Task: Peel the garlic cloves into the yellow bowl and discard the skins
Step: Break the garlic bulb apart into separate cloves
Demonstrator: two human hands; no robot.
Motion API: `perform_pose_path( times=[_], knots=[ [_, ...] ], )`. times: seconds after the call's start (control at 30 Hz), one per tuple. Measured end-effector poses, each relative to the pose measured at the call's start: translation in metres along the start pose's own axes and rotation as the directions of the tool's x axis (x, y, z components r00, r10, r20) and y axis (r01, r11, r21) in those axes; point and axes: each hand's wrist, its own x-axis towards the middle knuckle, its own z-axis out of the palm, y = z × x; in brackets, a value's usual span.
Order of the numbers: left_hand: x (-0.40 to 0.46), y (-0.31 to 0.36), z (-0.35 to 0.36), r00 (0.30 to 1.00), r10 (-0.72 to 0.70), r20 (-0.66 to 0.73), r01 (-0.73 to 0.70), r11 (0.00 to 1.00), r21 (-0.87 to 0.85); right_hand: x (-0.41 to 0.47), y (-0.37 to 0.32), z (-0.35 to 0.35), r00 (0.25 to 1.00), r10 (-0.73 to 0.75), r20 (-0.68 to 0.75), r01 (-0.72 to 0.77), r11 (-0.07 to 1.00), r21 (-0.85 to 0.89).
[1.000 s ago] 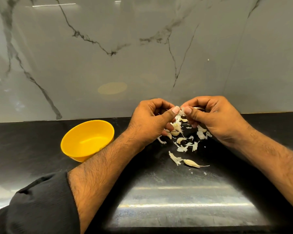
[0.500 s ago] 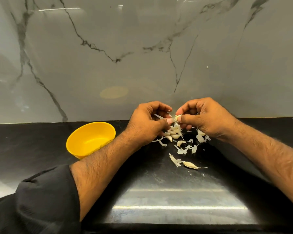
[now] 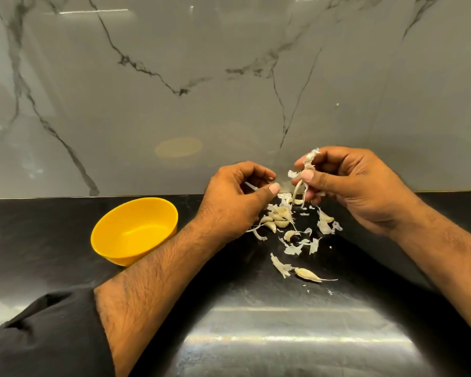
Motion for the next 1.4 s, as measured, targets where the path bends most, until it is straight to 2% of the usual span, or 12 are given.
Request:
perform_pose_path(
  times=[0.1,0.2,0.33,0.43,0.6,0.77,0.93,1.03,1.23,1.4],
  knots=[
    [-0.002,0.001,0.0,1.0,0.021,0.005,-0.021,0.999,-0.042,0.001,0.0,-0.002,1.0,0.002,-0.014,-0.001,0.996,0.084],
    [-0.003,0.003,0.0,0.999,0.02,0.046,-0.017,0.997,-0.07,0.001,0.001,-0.003,1.0,0.0,-0.014,0.001,0.995,0.096],
    [-0.006,0.005,0.002,0.99,0.035,0.138,-0.016,0.99,-0.137,0.0,0.002,-0.003,0.999,-0.025,-0.025,0.025,1.0,-0.013],
    [-0.007,0.006,0.001,0.99,0.054,0.133,-0.035,0.989,-0.142,-0.001,0.001,-0.001,0.999,-0.039,-0.029,0.036,0.995,-0.091],
    [-0.006,0.005,0.002,0.988,0.025,0.151,-0.014,0.997,-0.074,-0.002,0.0,0.003,1.0,-0.015,-0.022,0.016,0.999,0.044],
    [-0.008,0.006,0.005,0.969,-0.012,0.247,0.025,0.998,-0.049,-0.002,0.001,0.007,1.0,-0.007,0.007,0.007,0.998,0.067],
    [-0.009,0.007,0.006,0.984,0.037,0.176,-0.039,0.999,0.008,-0.003,0.001,0.008,1.0,-0.013,-0.012,0.013,1.0,0.017],
    [-0.009,0.007,0.005,0.991,0.058,0.119,-0.056,0.998,-0.022,-0.003,-0.002,0.008,0.999,-0.028,-0.032,0.026,0.998,-0.053],
    [-0.007,0.009,0.002,0.995,0.044,0.087,-0.042,0.999,-0.021,-0.006,-0.01,0.005,0.998,-0.053,0.02,0.056,0.969,-0.24],
    [-0.007,0.008,0.002,0.996,0.05,0.067,-0.05,0.999,0.005,-0.008,-0.012,0.005,0.997,-0.073,0.004,0.071,0.955,-0.288]
  ],
)
